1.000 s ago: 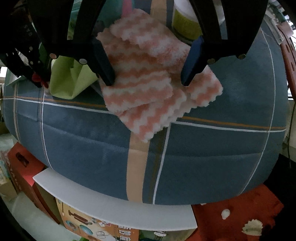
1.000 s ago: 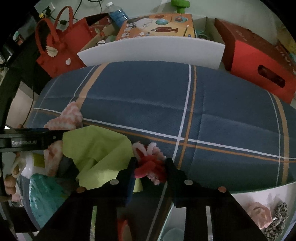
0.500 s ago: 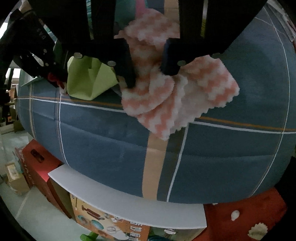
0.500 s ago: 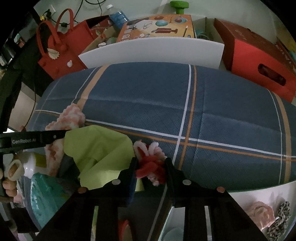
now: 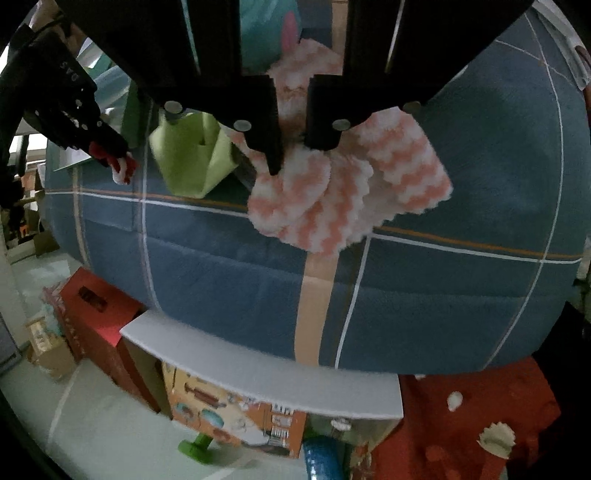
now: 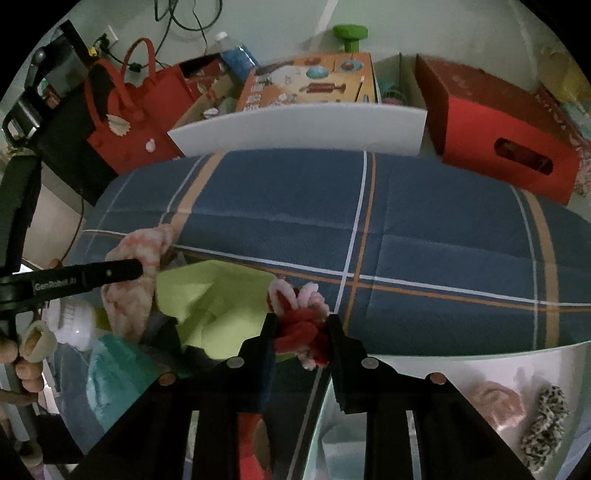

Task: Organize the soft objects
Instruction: 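Carry the pink cloth and red hair tie over the tray with both tools, then open both tools to drop the cloth and hair tie into the tray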

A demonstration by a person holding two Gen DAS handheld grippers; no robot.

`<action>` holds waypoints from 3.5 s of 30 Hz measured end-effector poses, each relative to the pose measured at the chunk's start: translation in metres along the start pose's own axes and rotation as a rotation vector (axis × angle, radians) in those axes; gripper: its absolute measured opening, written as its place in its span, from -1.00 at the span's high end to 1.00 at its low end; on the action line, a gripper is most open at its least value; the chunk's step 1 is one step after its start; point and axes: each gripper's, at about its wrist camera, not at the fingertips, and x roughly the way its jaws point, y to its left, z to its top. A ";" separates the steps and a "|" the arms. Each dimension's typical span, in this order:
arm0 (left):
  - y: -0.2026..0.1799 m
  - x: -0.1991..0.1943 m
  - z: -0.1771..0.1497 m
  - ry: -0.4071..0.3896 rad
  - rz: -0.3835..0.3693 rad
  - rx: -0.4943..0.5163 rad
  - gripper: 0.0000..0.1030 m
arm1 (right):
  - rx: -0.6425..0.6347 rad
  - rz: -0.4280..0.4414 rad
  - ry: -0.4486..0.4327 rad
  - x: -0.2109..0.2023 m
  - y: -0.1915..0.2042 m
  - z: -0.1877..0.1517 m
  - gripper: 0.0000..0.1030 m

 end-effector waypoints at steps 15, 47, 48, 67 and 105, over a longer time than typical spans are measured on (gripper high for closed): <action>-0.014 -0.087 -0.015 -0.179 -0.013 -0.029 0.77 | -0.007 -0.028 -0.081 -0.082 0.008 -0.013 0.47; -0.226 -0.074 -0.113 -0.108 -0.108 0.314 0.76 | 0.222 -0.139 -0.049 -0.157 -0.150 -0.119 0.47; -0.233 -0.071 -0.116 -0.103 -0.113 0.325 0.76 | 0.231 -0.140 -0.048 -0.157 -0.155 -0.121 0.47; -0.265 -0.015 -0.122 -0.003 -0.148 0.320 -0.05 | 0.294 -0.157 0.017 -0.123 -0.194 -0.136 0.24; -0.153 -0.044 -0.094 -0.114 0.045 0.145 -0.98 | 0.166 -0.246 0.021 -0.132 -0.155 -0.130 -1.00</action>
